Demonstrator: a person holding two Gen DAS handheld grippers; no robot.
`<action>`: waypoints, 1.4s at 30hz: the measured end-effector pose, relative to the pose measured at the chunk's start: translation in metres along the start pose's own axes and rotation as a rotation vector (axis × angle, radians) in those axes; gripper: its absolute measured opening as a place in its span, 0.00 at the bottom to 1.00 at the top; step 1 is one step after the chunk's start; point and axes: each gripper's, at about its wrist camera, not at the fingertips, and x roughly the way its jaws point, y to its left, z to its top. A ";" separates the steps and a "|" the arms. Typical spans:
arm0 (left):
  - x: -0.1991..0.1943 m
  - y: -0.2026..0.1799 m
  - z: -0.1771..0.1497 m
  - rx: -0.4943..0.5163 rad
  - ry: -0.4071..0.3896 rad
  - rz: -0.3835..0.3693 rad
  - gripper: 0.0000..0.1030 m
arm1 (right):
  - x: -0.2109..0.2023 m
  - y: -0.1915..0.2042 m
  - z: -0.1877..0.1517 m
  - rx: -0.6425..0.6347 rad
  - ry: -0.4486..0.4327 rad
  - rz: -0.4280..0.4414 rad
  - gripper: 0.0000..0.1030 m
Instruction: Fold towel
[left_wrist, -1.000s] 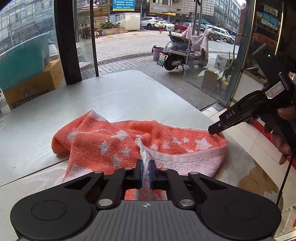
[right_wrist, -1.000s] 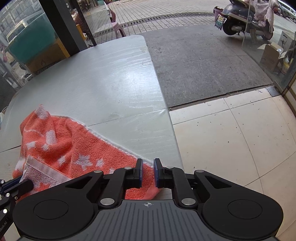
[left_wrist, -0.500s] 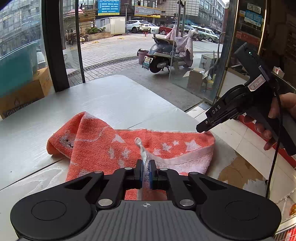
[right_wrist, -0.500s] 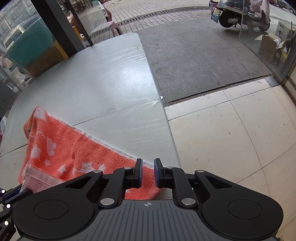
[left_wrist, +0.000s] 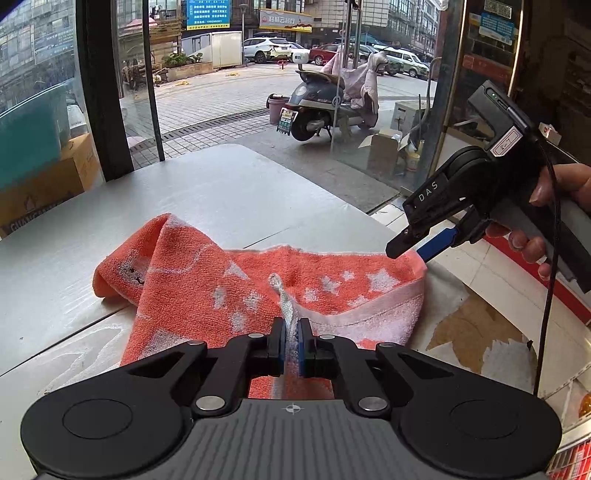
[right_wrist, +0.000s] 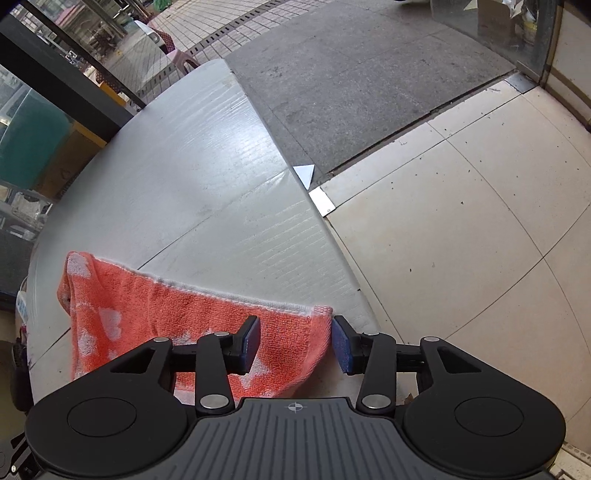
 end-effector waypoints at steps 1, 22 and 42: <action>-0.001 0.000 -0.001 0.003 -0.001 0.002 0.07 | 0.001 0.004 -0.001 -0.031 -0.005 -0.005 0.42; -0.010 0.014 -0.013 0.005 0.025 0.069 0.09 | -0.055 0.086 -0.011 -0.401 -0.213 0.090 0.05; 0.026 0.015 0.005 -0.070 0.063 -0.056 0.35 | -0.123 0.107 -0.020 -0.476 -0.368 0.187 0.05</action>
